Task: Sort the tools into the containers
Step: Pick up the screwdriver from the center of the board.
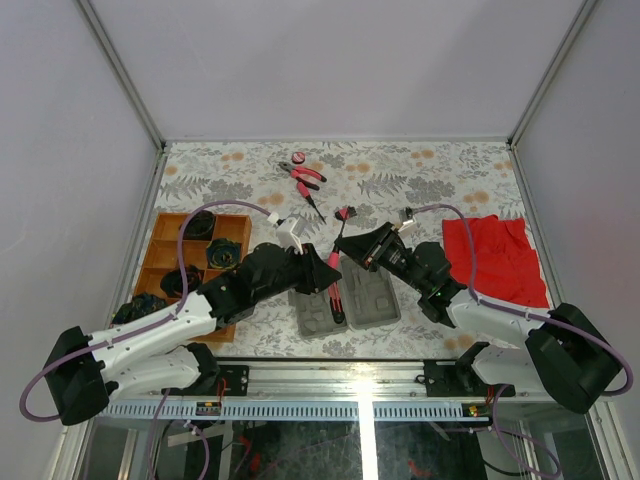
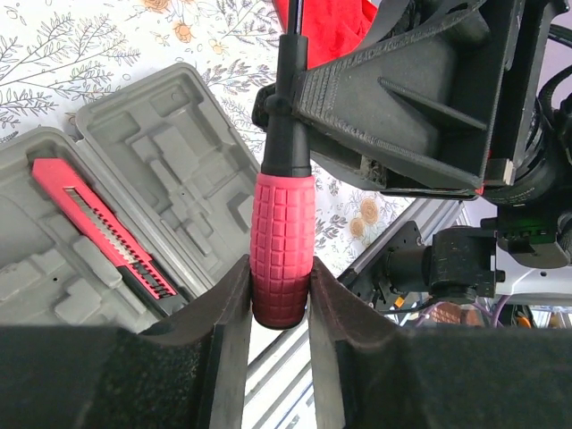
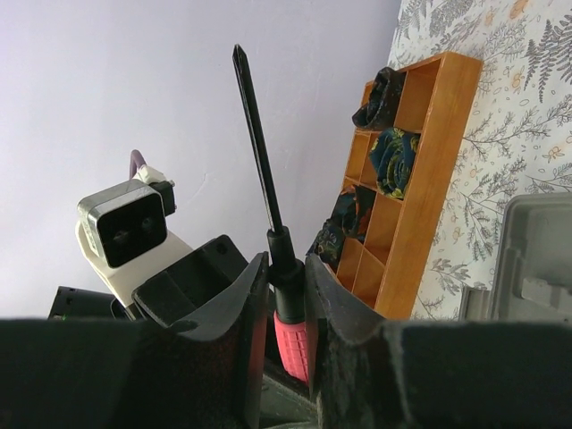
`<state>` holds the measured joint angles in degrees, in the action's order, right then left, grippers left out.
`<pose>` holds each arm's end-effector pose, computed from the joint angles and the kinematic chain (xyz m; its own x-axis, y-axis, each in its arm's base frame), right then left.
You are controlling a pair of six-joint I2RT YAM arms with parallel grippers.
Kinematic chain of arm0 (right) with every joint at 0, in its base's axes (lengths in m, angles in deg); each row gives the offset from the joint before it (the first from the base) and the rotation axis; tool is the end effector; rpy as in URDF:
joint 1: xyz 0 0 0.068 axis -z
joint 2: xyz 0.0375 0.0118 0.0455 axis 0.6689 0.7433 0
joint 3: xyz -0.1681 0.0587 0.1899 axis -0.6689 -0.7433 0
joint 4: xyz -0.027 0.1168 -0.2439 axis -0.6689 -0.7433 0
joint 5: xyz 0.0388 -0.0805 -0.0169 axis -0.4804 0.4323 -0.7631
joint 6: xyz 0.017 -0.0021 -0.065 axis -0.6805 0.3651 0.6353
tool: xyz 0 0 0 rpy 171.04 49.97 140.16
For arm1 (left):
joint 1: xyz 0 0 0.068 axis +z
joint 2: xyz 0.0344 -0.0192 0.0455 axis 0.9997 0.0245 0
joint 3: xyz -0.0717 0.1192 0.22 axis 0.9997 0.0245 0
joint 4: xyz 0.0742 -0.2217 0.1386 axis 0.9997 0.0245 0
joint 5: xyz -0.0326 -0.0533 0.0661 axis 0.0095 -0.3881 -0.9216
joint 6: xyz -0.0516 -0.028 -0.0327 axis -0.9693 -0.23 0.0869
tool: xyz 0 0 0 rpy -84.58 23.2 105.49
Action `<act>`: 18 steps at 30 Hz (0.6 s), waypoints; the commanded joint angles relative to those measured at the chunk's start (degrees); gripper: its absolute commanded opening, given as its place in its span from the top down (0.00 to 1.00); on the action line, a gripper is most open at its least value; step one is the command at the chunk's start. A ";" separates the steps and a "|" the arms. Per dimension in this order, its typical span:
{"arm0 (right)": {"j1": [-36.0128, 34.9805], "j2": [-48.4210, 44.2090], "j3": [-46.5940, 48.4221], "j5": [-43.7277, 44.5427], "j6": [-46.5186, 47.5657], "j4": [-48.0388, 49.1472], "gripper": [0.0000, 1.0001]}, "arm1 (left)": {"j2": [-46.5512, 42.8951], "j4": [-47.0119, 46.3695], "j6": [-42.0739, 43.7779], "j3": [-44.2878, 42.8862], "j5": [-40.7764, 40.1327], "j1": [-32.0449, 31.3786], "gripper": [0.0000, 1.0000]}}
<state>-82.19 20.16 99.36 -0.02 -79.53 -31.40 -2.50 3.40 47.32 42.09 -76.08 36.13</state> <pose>0.2061 0.1870 0.2228 -0.7368 0.6366 -0.2276 -0.2573 0.0472 0.9652 0.1637 -0.2147 0.2485 -0.6908 -0.1928 -0.6969 0.4596 0.6269 -0.6291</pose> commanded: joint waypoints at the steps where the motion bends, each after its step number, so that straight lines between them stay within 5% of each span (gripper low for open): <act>1: -0.66 -0.42 -0.11 -1.37 0.12 3.33 0.94 | -0.68 -0.90 -0.03 -2.23 -2.45 -0.37 0.98; 7: -0.58 -3.78 -0.87 -0.03 3.12 -1.23 0.60 | -1.16 2.72 0.10 -2.90 -3.77 -0.37 1.00; 18: -0.57 -17.24 2.15 8.22 21.91 -25.33 0.42 | -4.13 8.18 0.60 -1.72 -6.92 -0.36 1.00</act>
<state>-82.34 7.79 98.42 3.08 -67.88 -47.27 -5.10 10.24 47.32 41.13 -80.45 35.82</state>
